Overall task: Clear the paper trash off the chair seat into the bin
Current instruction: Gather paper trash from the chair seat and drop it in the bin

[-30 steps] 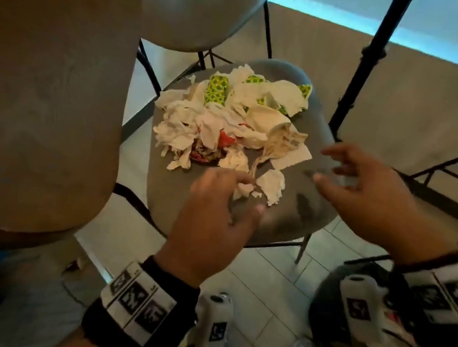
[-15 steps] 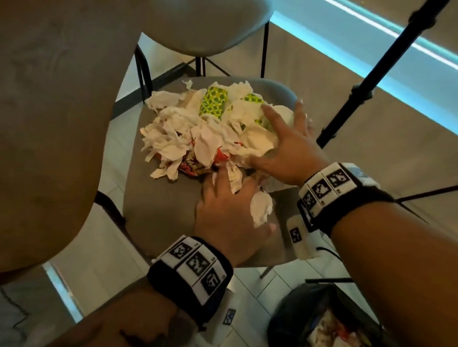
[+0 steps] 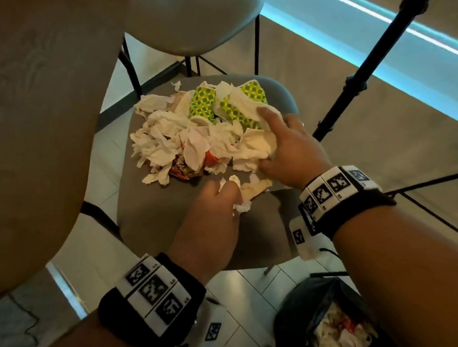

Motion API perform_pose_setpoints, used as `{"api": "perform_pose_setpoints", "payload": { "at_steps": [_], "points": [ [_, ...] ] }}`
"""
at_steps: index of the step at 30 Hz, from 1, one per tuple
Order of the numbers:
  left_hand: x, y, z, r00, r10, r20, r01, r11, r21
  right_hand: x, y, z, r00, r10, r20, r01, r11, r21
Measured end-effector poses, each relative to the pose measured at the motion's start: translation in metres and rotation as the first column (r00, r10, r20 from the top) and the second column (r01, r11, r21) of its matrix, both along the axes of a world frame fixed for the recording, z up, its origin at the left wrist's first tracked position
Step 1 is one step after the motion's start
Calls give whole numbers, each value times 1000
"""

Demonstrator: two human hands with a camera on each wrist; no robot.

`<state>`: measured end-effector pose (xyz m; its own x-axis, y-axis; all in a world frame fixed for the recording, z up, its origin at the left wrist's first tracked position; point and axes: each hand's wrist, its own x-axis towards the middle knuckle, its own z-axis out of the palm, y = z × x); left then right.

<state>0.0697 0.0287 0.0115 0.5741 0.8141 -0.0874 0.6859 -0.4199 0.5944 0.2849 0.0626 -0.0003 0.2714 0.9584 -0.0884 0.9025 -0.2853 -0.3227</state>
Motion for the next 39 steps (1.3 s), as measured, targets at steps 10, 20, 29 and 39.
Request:
{"api": "perform_pose_setpoints", "payload": {
  "at_steps": [10, 20, 29, 39],
  "points": [
    [-9, -7, 13, 998, 60, 18, -59, 996, -61, 1, -15, 3, 998, 40, -52, -37, 997, 69],
    [-20, -8, 16, 998, 42, 38, -40, 998, -49, 0, -54, 5, 989, 74, -126, -62, 993, 101],
    [-32, -17, 7, 1000, 23, 5, -23, 999, -33, -8, -59, 4, 983, 107, -147, -96, 993, 75],
    [-48, -16, 12, 995, 22, 99, -26, 999, 36, -18, -89, 45, 980, 58, -188, -15, 975, 223]
  ]
}}
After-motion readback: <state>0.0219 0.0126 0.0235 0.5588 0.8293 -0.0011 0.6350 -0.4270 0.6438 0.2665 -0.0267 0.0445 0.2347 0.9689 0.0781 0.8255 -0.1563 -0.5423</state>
